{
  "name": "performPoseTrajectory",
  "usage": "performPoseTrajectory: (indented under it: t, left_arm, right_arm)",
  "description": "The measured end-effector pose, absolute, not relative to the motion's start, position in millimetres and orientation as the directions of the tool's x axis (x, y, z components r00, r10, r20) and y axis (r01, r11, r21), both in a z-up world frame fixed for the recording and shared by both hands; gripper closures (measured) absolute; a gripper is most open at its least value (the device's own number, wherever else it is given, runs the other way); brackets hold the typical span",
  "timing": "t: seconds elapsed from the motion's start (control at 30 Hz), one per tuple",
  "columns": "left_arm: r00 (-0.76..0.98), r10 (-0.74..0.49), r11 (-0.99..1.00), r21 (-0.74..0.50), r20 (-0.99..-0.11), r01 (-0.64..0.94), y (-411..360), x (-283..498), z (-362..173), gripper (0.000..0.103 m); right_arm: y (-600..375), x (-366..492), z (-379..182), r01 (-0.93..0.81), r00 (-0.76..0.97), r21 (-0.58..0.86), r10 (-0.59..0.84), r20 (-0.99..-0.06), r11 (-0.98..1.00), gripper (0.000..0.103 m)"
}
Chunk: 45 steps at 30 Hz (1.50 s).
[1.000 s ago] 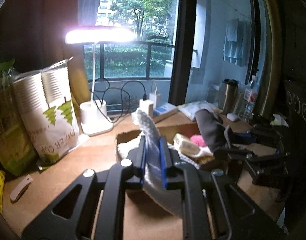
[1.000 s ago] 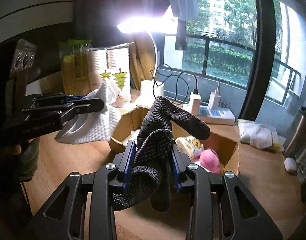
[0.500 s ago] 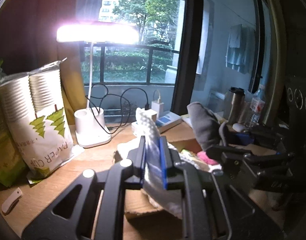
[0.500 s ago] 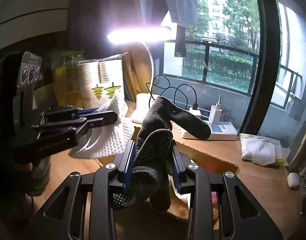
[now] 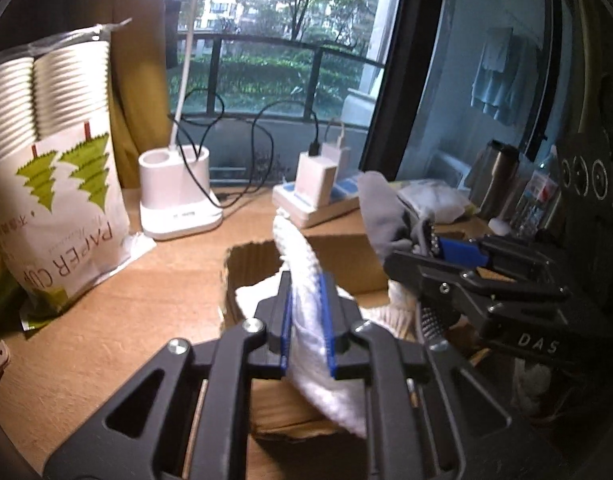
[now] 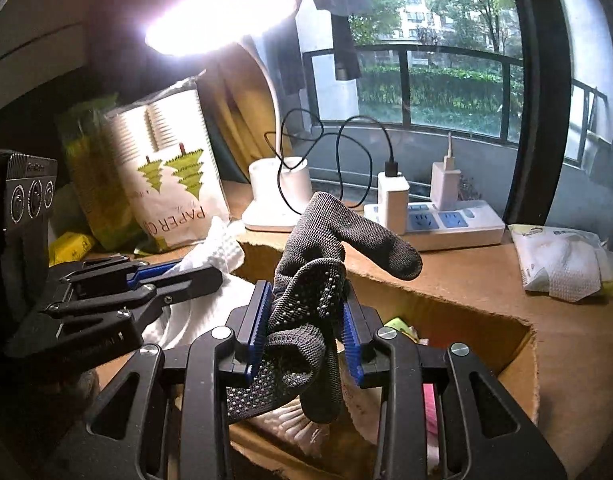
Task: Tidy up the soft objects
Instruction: 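Carry the glove and waffle cloth over the cardboard box with both grippers, then lower the glove and cloth into the box and open both grippers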
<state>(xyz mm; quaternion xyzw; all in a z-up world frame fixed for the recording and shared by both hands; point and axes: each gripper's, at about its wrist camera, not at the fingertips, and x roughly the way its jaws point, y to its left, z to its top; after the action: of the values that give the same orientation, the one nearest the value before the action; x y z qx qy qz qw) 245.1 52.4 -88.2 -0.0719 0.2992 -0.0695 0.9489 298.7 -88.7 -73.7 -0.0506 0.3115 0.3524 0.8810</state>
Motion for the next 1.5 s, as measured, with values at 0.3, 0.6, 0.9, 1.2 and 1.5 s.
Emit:
performPoseTrajectory:
  t: [0.3, 0.6, 0.9, 1.2, 1.5]
  left_arm:
    - [0.772, -0.136, 0.988, -0.143, -0.621, 0.059, 47.9, 245.6, -103.4, 0.082]
    - [0.771, -0.134, 0.988, -0.144, -0.622, 0.055, 48.3, 244.4, -103.9, 0.076]
    - [0.806, -0.141, 0.985, -0.167, -0.575, 0.052, 50.2, 230.5, -91.2, 0.041]
    - [0.872, -0.111, 0.992, -0.113, -0.477, 0.065, 36.4, 201.1, -74.2, 0.031]
    - [0.912, -0.115, 0.989, -0.134, -0.393, 0.067, 29.6, 163.9, -57.5, 0.015]
  right_arm:
    - [-71.9, 301.8, -98.4, -0.675, 0.499, 0.117, 0.567, -0.655, 0.728, 0.068]
    - [-74.5, 299.9, -96.5, -0.674, 0.483, 0.136, 0.573, -0.662, 0.726, 0.053]
    - [-100.8, 284.8, -68.9, -0.621, 0.594, 0.106, 0.555, -0.582, 0.776, 0.042]
    - [-128.7, 261.0, -54.8, -0.536, 0.699, 0.057, 0.48, -0.529, 0.843, 0.017]
    - [-152.5, 221.2, -37.0, -0.479, 0.782, 0.013, 0.434, -0.448, 0.878, 0.014]
